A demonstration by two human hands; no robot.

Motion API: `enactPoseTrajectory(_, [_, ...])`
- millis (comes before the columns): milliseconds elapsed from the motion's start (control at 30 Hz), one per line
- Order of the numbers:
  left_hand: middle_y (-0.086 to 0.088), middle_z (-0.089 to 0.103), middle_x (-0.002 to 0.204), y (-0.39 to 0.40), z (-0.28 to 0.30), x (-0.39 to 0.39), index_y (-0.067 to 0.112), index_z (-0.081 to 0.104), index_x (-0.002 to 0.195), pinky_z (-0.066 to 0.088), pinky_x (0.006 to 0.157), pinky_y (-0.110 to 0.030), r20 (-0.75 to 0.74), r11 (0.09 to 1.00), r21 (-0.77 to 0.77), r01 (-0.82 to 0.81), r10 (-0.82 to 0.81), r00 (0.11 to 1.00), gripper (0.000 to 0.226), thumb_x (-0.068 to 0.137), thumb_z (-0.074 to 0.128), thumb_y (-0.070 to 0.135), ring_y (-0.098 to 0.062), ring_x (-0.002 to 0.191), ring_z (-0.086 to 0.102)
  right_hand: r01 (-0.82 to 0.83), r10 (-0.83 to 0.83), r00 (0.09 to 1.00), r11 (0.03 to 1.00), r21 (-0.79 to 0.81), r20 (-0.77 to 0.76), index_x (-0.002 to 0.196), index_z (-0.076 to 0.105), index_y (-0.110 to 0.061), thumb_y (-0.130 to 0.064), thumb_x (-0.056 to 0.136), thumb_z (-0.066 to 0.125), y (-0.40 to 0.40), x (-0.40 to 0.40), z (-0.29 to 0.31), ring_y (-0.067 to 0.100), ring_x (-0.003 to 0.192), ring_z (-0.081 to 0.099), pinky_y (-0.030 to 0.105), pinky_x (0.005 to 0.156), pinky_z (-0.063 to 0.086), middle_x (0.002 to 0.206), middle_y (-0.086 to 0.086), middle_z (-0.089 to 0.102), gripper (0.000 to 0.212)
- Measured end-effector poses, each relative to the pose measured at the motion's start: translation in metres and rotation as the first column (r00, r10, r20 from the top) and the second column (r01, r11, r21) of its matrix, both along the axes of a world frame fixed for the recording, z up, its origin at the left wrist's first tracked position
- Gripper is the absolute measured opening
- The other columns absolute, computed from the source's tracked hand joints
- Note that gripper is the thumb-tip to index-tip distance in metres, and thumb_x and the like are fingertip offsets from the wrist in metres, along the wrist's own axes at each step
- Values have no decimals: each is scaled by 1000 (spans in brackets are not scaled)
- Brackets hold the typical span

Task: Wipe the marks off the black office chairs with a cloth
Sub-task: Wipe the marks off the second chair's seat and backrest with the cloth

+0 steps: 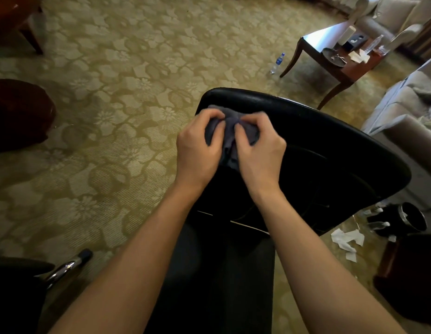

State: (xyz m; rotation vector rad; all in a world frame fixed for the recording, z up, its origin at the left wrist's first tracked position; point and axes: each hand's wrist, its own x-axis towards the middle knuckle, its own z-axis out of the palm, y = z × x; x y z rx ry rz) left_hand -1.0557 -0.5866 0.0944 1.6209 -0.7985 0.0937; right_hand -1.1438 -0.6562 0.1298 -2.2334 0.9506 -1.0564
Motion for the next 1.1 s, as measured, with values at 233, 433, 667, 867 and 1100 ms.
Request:
enactPoseTrajectory(233, [2, 69, 83, -7, -49, -11, 12, 66, 94, 38, 66, -18, -70, 976, 215, -12, 28, 997, 4, 91, 63, 13, -12, 73, 60, 126, -96, 977, 979, 158, -190, 100, 65, -16, -18, 92, 63, 5, -1, -50, 19, 86, 68, 28, 75, 50, 92, 1, 71, 9])
enactPoseTrajectory(433, [6, 66, 79, 12, -86, -30, 17, 63, 92, 42, 64, -25, -181, 921, 384, 63, 9, 983, 4, 91, 62, 13, -14, 72, 61, 212, -80, 941, 896, 390, -328, 99, 63, -20, -19, 94, 60, 18, -18, -82, 17, 90, 66, 29, 75, 52, 93, 0, 68, 6])
enactPoseTrajectory(667, [7, 68, 85, 18, -59, -34, 17, 68, 97, 39, 69, -15, -188, 953, 289, 88, -33, 982, 8, 91, 64, 13, -10, 77, 63, 154, -74, 974, 908, 390, -214, 93, 66, -21, -21, 91, 64, 15, -27, -59, 7, 78, 62, 23, 72, 49, 81, -7, 66, 3])
enactPoseTrajectory(867, [8, 70, 89, -16, -1, -30, 14, 70, 102, 48, 75, -17, -148, 996, 57, 72, -62, 987, 12, 90, 68, 16, -3, 80, 63, 150, -163, 984, 973, 177, 66, 91, 67, -13, -15, 89, 66, -9, -27, -6, -6, 72, 57, 6, 68, 38, 78, -12, 63, 4])
enactPoseTrajectory(1100, [2, 74, 91, -13, -68, -48, 17, 75, 101, 44, 75, -19, -238, 911, 398, 105, -8, 971, 15, 90, 65, 14, -16, 85, 68, 265, -146, 941, 879, 396, -305, 94, 61, -20, -19, 93, 61, -8, -40, -76, 19, 89, 65, 30, 77, 51, 92, 0, 67, 2])
